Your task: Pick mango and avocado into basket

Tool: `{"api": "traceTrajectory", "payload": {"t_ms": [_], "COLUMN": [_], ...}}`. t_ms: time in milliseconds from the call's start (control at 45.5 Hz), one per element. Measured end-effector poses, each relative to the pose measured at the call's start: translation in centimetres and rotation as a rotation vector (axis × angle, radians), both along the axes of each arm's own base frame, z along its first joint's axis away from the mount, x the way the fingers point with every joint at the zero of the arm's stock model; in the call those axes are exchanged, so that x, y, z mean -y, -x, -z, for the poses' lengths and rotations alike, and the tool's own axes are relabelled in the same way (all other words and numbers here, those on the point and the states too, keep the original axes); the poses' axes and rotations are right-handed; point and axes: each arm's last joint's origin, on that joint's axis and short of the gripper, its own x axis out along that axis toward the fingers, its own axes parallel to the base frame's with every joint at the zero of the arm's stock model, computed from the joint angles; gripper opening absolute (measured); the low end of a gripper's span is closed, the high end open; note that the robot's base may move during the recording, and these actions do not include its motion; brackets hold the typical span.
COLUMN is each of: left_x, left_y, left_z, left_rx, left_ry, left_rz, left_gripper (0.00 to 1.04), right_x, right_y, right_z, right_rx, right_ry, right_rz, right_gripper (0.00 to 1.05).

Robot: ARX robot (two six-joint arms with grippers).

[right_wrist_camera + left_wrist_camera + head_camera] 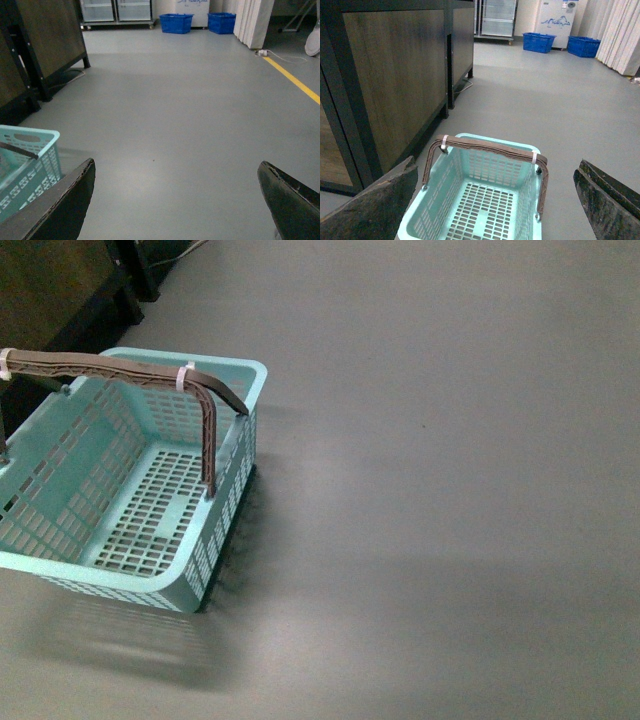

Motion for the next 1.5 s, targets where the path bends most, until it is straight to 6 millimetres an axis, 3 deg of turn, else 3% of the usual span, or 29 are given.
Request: {"api": "traceTrajectory", "payload": {"t_ms": [660, 770, 858, 1012, 1188, 1319, 1495], "left_x": [0.0, 0.0, -0.1, -1.1, -3.1, -4.6, -4.5], "left_y": [0.0, -0.4, -1.2, -3.3, -6.4, -11.5, -17.1], "left_z": [0.0, -0.2, -0.8, -2.8, -3.3, -1.0, 2.1], "left_rx": [-0.001, -0.254, -0.334, -0.343, -0.317, -0.351, -0.407], "left_ry": [0.001, 0.274, 0.519, 0.918, 1.141, 1.225, 1.256], "left_rz": [0.000, 0.091, 0.080, 0.043, -0.049, -0.179, -0.229], "left_gripper": [0.96, 0.96, 0.96, 0.96, 0.96, 0.96, 0.96], "right_x": [0.0, 0.0, 0.0, 0.0, 0.0, 0.0, 0.0], "right_y": [0.0, 0.0, 0.0, 0.0, 0.0, 0.0, 0.0], "right_z": [0.0, 0.0, 0.0, 0.0, 0.0, 0.0, 0.0], "right_rx": [0.000, 0.000, 0.000, 0.000, 0.000, 0.000, 0.000], "right_ry": [0.000, 0.000, 0.000, 0.000, 0.000, 0.000, 0.000], "right_rz": [0.000, 0.000, 0.000, 0.000, 0.000, 0.000, 0.000], "right_gripper": [0.96, 0.96, 0.96, 0.96, 0.96, 0.96, 0.96]}}
